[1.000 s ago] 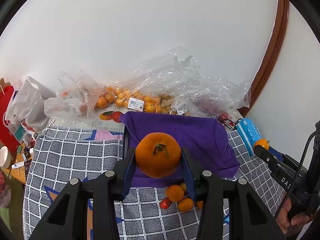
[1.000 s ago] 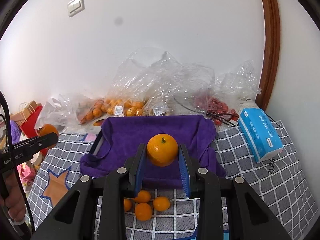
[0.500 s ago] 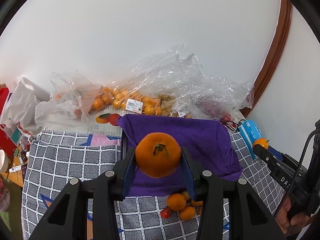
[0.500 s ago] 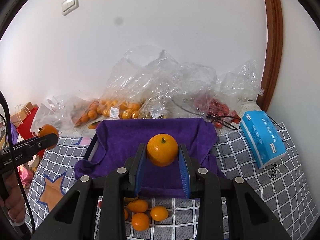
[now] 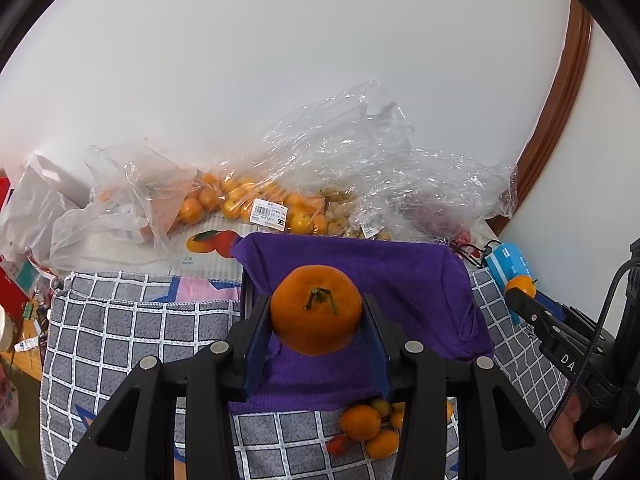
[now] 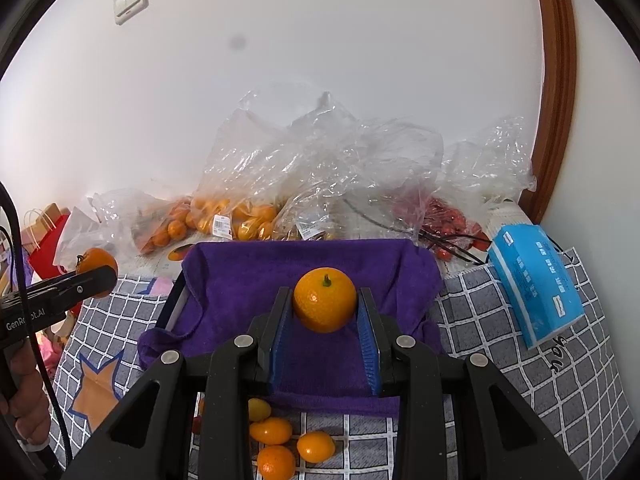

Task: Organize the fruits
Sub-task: 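Lift and carry the orange with the left gripper while the right carries the tangerine over the towel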

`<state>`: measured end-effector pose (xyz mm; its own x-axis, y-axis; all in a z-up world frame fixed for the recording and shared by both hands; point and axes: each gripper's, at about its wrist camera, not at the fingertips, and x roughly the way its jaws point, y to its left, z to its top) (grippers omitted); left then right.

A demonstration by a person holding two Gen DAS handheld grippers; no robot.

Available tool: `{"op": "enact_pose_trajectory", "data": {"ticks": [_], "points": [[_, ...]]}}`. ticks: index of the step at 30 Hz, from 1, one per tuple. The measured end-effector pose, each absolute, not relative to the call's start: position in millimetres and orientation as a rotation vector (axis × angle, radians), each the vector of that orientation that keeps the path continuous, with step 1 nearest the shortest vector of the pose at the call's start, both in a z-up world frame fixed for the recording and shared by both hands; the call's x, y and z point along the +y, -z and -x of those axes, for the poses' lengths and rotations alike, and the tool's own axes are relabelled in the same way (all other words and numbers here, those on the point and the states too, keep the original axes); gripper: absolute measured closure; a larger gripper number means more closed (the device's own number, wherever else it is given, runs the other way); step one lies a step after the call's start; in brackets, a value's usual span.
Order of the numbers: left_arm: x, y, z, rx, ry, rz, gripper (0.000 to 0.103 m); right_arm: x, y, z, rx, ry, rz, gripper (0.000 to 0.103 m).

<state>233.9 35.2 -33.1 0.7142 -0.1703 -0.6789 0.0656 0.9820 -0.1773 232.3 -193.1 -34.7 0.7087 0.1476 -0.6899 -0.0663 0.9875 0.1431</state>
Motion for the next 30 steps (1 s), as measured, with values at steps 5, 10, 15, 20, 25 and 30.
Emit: {"op": "enact_pose_trajectory", "data": {"ticks": [5,10,15,20,25,30], "points": [[35,39,-245,0.778,0.126,0.148,0.062,-193,40,-242,0.780,-0.121,-0.110,0.071],[33,43,-252,0.784,0.128,0.145,0.062,-192,45,-250,0.786,-0.124,-0.109,0.071],[32,46,-260,0.791,0.133,0.145,0.062,-192,51,-257,0.794,-0.125,-0.110,0.071],[29,54,-270,0.805,0.138,0.143,0.062,-192,61,-265,0.809,-0.124,-0.111,0.071],[26,63,-280,0.825,0.139,0.147,0.062,-196,72,-274,0.829,-0.122,-0.116,0.071],[21,72,-292,0.847,0.138,0.145,0.062,-200,83,-286,0.847,-0.120,-0.119,0.071]]}}
